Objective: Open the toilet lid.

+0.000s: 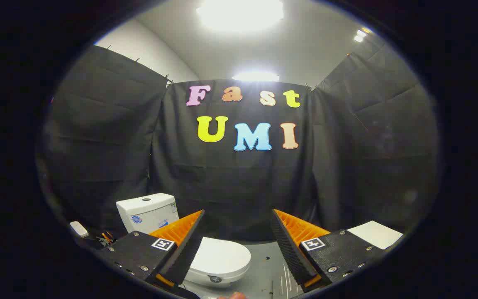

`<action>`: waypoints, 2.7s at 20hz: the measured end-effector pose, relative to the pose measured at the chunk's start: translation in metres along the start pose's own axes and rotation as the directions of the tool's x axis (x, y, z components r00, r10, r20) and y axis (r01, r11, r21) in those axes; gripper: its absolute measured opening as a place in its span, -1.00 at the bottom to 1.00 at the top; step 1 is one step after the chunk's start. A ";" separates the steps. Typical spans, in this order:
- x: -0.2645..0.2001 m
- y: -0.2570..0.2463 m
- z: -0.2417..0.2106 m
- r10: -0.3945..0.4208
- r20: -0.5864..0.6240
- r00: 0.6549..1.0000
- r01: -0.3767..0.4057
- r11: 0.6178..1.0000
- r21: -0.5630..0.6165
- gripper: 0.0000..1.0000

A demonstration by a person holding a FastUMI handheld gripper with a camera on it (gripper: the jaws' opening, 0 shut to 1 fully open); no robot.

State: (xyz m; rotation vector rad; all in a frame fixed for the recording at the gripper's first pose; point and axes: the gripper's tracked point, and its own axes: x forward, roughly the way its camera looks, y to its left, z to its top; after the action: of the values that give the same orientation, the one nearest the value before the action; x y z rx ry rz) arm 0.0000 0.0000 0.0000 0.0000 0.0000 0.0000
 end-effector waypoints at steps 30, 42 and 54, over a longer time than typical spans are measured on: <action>0.134 0.036 -0.040 -0.060 -0.090 0.994 0.077 0.977 0.200 0.90; 0.134 0.075 -0.154 -0.025 -0.191 0.981 0.128 0.824 0.553 0.91; 0.079 0.095 -0.284 -0.116 -0.397 0.910 0.381 0.610 0.695 0.90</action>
State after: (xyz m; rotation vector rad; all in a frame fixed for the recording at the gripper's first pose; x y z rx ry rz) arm 0.0785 0.0947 -0.2842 0.8711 0.3293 -0.2925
